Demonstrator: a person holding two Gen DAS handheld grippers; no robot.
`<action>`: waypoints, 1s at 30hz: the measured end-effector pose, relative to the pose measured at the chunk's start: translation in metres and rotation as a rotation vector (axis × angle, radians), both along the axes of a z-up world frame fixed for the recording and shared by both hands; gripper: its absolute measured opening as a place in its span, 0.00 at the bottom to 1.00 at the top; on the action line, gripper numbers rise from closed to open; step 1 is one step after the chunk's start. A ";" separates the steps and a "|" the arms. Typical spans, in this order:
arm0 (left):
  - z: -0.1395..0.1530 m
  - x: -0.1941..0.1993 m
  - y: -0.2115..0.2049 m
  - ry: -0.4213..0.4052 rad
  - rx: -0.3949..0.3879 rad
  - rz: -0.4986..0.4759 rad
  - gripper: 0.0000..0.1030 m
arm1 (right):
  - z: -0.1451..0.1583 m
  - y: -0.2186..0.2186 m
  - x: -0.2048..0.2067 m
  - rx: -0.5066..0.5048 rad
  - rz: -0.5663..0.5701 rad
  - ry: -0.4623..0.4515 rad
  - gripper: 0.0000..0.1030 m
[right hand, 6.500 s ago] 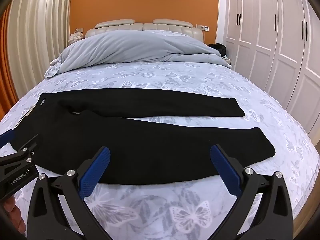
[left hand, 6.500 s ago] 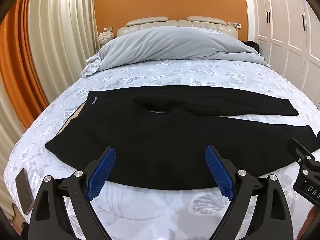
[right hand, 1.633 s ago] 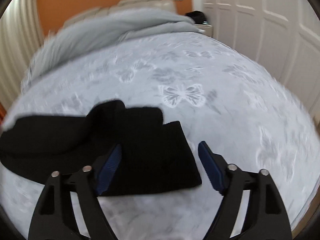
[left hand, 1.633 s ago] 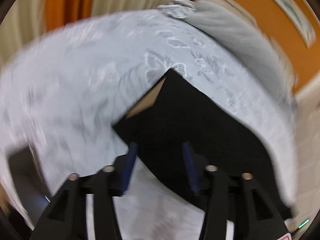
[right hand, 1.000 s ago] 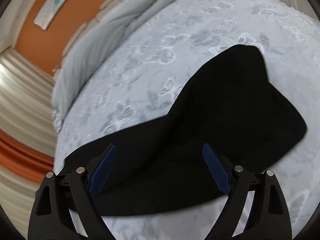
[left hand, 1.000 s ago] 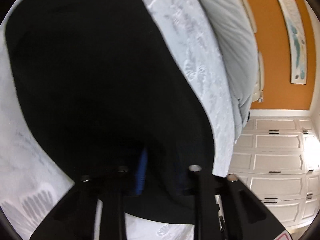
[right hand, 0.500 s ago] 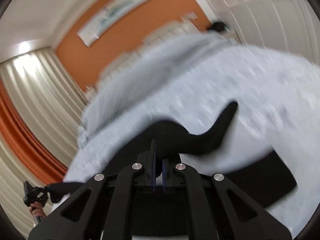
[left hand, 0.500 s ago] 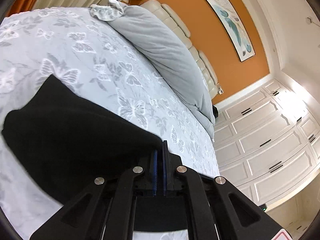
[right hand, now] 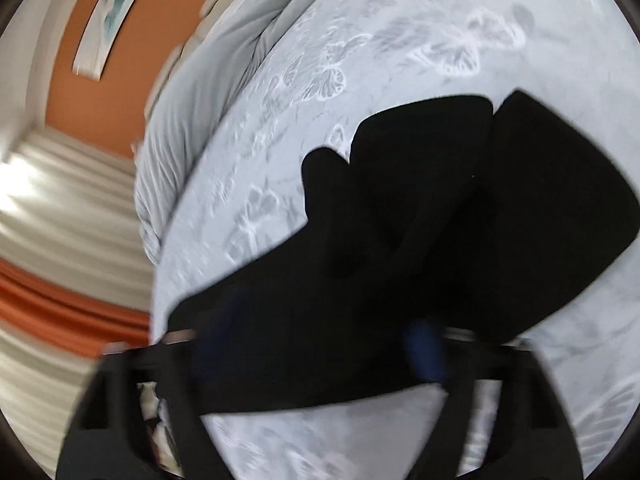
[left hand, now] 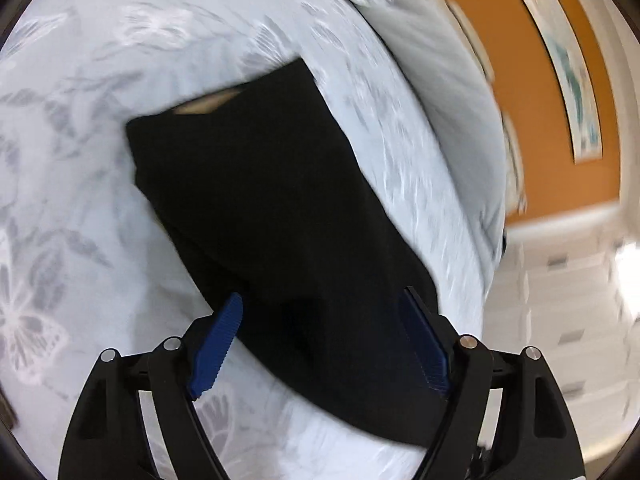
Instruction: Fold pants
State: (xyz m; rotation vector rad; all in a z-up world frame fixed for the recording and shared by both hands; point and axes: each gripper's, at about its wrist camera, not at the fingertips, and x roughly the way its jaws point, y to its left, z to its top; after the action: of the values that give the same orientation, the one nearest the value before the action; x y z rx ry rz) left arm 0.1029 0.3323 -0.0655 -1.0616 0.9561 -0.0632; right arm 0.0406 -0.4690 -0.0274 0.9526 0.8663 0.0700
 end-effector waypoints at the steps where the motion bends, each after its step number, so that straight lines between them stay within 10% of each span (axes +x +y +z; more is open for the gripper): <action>1: -0.001 0.003 0.001 -0.001 -0.022 0.003 0.75 | -0.001 0.002 0.006 0.022 -0.011 0.000 0.81; 5: -0.021 0.023 -0.006 0.049 -0.103 -0.025 0.70 | 0.002 0.001 0.019 0.080 -0.072 -0.041 0.79; 6: -0.026 0.026 -0.009 0.054 -0.115 -0.031 0.52 | 0.004 -0.001 0.023 0.072 -0.085 -0.061 0.74; 8: -0.033 0.032 -0.014 0.084 -0.089 -0.048 0.09 | 0.011 0.001 0.033 -0.045 -0.086 -0.075 0.04; 14: 0.033 0.031 -0.022 -0.150 0.022 -0.050 0.02 | 0.114 0.026 -0.003 -0.345 -0.091 -0.368 0.05; 16: 0.046 0.029 -0.028 -0.158 0.159 -0.079 0.03 | 0.103 0.020 -0.006 -0.455 -0.100 -0.270 0.05; 20: -0.028 0.034 -0.018 0.125 0.143 -0.111 0.04 | -0.001 -0.027 0.002 -0.356 -0.111 0.157 0.05; 24: -0.025 0.028 -0.013 0.110 0.147 -0.112 0.05 | 0.000 -0.028 -0.001 -0.350 -0.088 0.120 0.23; 30: -0.031 0.026 -0.003 0.117 0.077 -0.069 0.09 | -0.015 -0.059 0.001 -0.033 -0.181 0.044 0.33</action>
State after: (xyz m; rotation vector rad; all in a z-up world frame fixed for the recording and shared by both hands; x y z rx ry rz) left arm 0.1292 0.3296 -0.0966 -0.9696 1.0928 -0.0211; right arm 0.0421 -0.5285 -0.0424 1.0011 0.8156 -0.1207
